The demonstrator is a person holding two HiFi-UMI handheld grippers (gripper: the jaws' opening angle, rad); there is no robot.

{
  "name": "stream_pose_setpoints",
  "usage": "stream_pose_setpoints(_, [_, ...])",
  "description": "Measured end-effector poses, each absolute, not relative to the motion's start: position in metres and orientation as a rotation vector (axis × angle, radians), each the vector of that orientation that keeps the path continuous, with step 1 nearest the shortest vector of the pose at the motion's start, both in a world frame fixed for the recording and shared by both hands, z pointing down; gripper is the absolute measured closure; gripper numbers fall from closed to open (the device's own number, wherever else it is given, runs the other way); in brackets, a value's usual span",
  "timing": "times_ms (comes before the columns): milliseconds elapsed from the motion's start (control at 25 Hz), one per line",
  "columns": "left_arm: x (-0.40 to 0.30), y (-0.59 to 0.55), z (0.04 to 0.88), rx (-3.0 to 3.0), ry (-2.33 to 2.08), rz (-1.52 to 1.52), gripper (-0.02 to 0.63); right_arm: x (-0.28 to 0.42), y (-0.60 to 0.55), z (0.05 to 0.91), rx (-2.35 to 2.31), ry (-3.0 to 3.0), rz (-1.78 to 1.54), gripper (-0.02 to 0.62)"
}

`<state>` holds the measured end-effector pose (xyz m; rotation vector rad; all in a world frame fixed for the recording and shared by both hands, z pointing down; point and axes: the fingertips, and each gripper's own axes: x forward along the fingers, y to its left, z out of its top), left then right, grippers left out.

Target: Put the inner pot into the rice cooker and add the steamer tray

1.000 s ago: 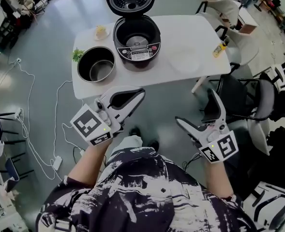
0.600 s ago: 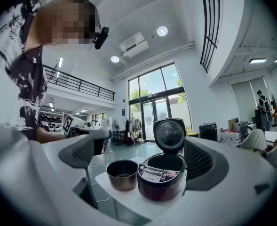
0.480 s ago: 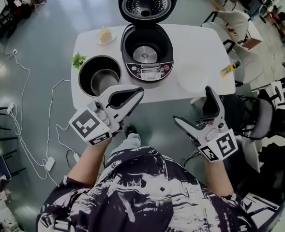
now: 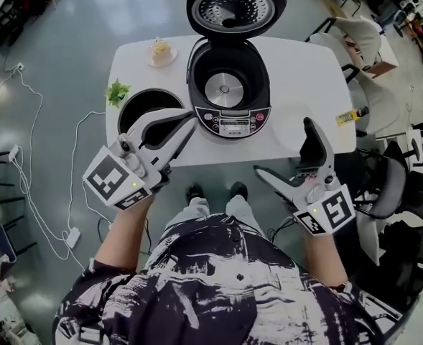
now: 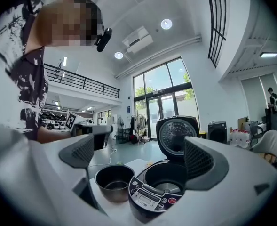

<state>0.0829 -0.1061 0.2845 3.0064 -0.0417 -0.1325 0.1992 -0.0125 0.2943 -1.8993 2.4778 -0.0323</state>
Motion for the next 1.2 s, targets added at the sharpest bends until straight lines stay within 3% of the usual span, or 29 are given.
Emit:
stream_pose_setpoints(520, [0.066,-0.150,0.268,3.007,-0.453,-0.141,0.601,0.203,-0.079,0.293,-1.555,2.705,-0.072,0.044])
stream_pose_setpoints(880, [-0.012,-0.173,0.270,2.954,-0.701,-0.193,0.601,0.107,-0.159,0.275,-1.289,2.985,-0.063,0.044])
stream_pose_setpoints(1200, [-0.075,-0.177,0.291,2.884,-0.783,-0.252,0.601,0.014,-0.241,0.351,-1.196,3.225,-0.310,0.044])
